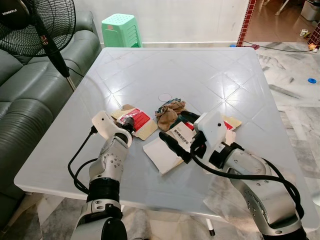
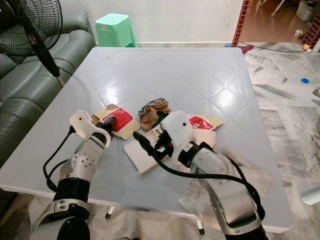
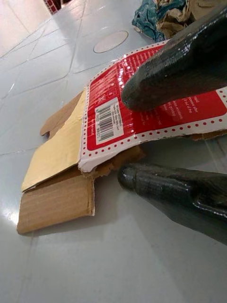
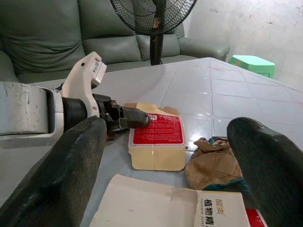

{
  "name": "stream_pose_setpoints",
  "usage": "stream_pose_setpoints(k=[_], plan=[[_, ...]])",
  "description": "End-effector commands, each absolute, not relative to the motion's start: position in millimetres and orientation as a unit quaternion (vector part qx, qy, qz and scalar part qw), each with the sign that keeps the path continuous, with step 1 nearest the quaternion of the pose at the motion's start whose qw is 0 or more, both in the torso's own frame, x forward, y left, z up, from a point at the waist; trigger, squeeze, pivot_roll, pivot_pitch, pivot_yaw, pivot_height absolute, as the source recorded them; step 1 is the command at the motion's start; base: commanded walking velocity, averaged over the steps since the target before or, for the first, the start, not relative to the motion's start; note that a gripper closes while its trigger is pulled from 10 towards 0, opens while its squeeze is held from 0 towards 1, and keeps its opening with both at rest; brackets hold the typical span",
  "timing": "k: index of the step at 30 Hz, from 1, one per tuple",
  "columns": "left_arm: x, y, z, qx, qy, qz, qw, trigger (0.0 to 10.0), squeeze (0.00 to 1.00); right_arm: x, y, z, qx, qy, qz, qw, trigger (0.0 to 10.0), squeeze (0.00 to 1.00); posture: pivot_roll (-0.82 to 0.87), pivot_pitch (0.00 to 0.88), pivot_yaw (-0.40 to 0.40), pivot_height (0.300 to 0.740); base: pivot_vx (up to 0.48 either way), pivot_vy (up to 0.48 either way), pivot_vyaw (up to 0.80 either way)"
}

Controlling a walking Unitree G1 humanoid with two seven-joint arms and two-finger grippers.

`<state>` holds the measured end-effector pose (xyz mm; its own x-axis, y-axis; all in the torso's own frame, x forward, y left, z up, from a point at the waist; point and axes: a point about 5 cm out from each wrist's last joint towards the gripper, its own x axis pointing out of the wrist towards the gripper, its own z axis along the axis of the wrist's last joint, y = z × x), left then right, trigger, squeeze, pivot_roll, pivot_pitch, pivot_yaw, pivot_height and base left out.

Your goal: Picking trash to rubbish bin

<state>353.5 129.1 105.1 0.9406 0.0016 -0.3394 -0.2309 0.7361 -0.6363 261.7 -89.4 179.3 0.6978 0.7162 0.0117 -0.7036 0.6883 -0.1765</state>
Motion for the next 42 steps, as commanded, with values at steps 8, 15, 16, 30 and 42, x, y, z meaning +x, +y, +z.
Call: stream_pose_setpoints(k=[8,15,16,30,42], plan=[[354,140,108,-0.377,0.128,0.087,0.913,0.0,0.00,262,-87,180,-0.083,-0.044,0.392,0.915,10.0,0.00,-0.09,0.053,0.067,0.740,0.000,0.000,0.00],[355,150,115,-0.360,0.085,0.110,0.922,0.0,0.00,262,-87,180,-0.081,-0.045,0.388,0.917,10.0,0.00,-0.09,0.051,0.070,0.740,0.000,0.000,0.00],[355,151,116,-0.359,0.083,0.111,0.923,0.0,0.00,263,-87,180,-0.081,-0.045,0.387,0.917,10.0,0.00,-0.09,0.051,0.070,0.740,0.000,0.000,0.00],[361,120,157,-0.120,-0.031,-0.047,0.991,10.0,1.00,265,-88,180,-0.080,-0.048,0.379,0.921,10.0,0.00,-0.08,0.052,0.069,0.740,0.000,0.000,0.00],[370,113,142,-0.014,-0.001,-0.061,0.998,10.0,1.00,265,-90,180,-0.079,-0.048,0.371,0.924,10.0,0.00,-0.10,0.055,0.075,0.740,0.000,0.000,0.00]])
